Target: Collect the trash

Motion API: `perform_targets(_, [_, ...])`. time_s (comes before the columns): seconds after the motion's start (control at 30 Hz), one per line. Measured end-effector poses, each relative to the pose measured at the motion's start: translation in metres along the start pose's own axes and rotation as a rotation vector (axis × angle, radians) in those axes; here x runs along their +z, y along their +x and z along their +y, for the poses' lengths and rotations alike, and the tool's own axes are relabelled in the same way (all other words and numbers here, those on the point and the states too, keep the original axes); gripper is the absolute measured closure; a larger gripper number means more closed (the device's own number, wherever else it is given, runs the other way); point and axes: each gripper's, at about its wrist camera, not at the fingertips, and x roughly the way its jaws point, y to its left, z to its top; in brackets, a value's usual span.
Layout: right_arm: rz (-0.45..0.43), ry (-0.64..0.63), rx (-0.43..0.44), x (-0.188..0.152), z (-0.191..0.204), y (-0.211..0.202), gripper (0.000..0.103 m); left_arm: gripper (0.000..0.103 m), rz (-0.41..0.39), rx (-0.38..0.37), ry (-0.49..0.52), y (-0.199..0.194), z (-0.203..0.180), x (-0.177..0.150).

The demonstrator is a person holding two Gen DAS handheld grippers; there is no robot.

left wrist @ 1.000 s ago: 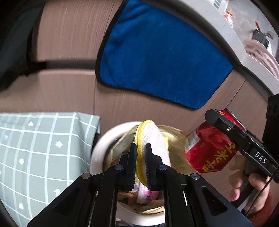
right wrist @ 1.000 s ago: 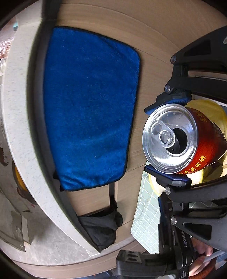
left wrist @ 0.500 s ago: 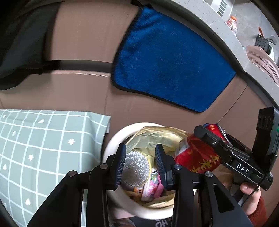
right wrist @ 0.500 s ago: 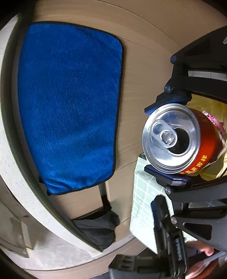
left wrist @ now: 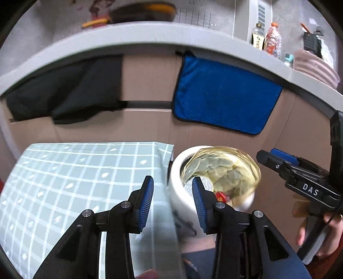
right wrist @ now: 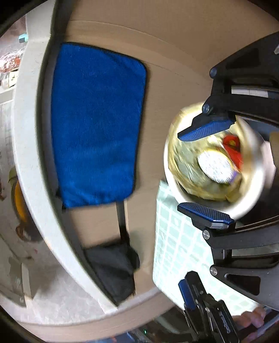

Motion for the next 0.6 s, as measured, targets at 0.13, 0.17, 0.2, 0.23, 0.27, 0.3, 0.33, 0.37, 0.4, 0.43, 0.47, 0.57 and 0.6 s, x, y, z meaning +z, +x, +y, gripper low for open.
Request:
perform_targets(0.13, [-0.01, -0.062, -0.022, -0.024, 0.044, -0.049, 0.047, 0.064, -0.052, 0.049, 0.016, -0.058, 0.0, -0.026])
perform_targets(0.17, [-0.008, -0.083, -0.046, -0.032, 0.057, -0.062, 0.047, 0.064, -0.069, 0.058, 0.025, -0.075, 0.0, -0.034])
perform_targets(0.2, [-0.009, -0.098, -0.055, -0.039, 0.069, -0.073, 0.047, 0.064, -0.081, 0.063, 0.032, -0.089, 0.0, -0.041])
perform_targets(0.23, [-0.01, -0.109, -0.05, -0.045, 0.079, -0.084, 0.047, 0.064, -0.095, 0.072, 0.035, -0.104, 0.001, -0.049])
perform_targets(0.27, [-0.011, -0.112, -0.042, -0.05, 0.086, -0.092, 0.046, 0.064, -0.103, 0.084, 0.037, -0.114, 0.003, -0.055])
perform_targets(0.3, [-0.012, -0.111, -0.025, -0.058, 0.097, -0.104, 0.046, 0.064, -0.109, 0.099, 0.035, -0.125, 0.006, -0.062])
perform_targets(0.33, [-0.011, -0.11, -0.016, -0.064, 0.106, -0.112, 0.046, 0.064, -0.11, 0.114, 0.028, -0.136, 0.009, -0.069])
perform_targets(0.37, [-0.01, -0.109, -0.015, -0.069, 0.111, -0.118, 0.046, 0.064, -0.108, 0.123, 0.017, -0.145, 0.013, -0.076])
perform_targets(0.4, [-0.009, -0.109, -0.013, -0.077, 0.122, -0.126, 0.046, 0.064, -0.106, 0.13, 0.0, -0.152, 0.017, -0.082])
perform_targets(0.43, [-0.01, -0.114, -0.012, -0.083, 0.13, -0.132, 0.046, 0.064, -0.107, 0.136, -0.015, -0.159, 0.021, -0.088])
perform_targets(0.47, [-0.01, -0.12, -0.013, -0.088, 0.136, -0.136, 0.046, 0.064, -0.107, 0.15, -0.03, -0.165, 0.027, -0.096])
perform_targets(0.57, [-0.012, -0.14, -0.023, -0.105, 0.156, -0.144, 0.046, 0.064, -0.097, 0.185, -0.041, -0.18, 0.039, -0.112])
perform_targets(0.6, [-0.011, -0.143, -0.024, -0.11, 0.161, -0.146, 0.046, 0.064, -0.097, 0.189, -0.053, -0.186, 0.044, -0.117])
